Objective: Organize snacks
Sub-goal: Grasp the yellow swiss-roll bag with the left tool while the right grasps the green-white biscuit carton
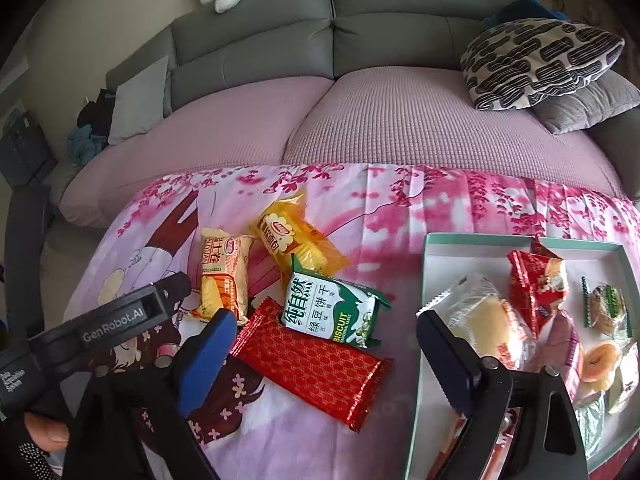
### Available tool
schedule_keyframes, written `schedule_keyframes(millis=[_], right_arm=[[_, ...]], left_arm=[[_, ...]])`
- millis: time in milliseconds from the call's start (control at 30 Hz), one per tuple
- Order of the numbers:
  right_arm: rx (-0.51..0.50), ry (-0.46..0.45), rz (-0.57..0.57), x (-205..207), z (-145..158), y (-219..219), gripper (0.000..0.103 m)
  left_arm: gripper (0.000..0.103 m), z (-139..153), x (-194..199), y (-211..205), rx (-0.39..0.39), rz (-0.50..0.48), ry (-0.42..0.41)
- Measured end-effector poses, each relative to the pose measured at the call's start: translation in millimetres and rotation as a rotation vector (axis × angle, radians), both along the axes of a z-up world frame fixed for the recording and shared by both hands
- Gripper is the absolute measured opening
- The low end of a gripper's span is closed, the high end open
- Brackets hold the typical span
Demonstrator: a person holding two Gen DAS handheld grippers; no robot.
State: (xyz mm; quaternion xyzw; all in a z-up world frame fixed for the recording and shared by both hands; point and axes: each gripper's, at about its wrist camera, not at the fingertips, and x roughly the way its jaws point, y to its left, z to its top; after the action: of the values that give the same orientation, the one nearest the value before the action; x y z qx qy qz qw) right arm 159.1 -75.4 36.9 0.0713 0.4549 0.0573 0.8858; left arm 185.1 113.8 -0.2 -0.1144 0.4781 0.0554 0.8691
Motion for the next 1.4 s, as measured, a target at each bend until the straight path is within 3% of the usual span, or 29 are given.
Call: schedule_keyframes(millis=[400, 633, 700, 833, 900, 1200, 1400], right_arm=[[-0.025, 0.039, -0.021, 23, -29, 9, 0.076], [-0.019, 0.057, -0.036, 35, -41, 8, 0.072], [-0.013, 0.059, -0.038, 36, -42, 7, 0.071], [-0.019, 0.058, -0.037, 38, -44, 7, 0.070], [-0.017, 0.055, -0.033, 37, -45, 7, 0.065], [-0.007, 0.044, -0.023, 34, -42, 7, 0.064], [0.013, 0.010, -0.019, 21, -20, 4, 0.064]], left_arm=[[0.097, -17, 21, -13, 0.010, -0.059, -0.002], [0.087, -32, 30, -25, -0.002, -0.090, 0.016], [0.071, -36, 32, -27, -0.015, -0.098, 0.019], [0.057, -36, 32, -29, -0.024, -0.110, 0.010], [0.039, -34, 32, -30, -0.036, -0.118, 0.001], [0.036, -23, 24, -28, -0.036, -0.094, -0.025], [0.036, -2, 9, -24, -0.035, -0.057, -0.058]])
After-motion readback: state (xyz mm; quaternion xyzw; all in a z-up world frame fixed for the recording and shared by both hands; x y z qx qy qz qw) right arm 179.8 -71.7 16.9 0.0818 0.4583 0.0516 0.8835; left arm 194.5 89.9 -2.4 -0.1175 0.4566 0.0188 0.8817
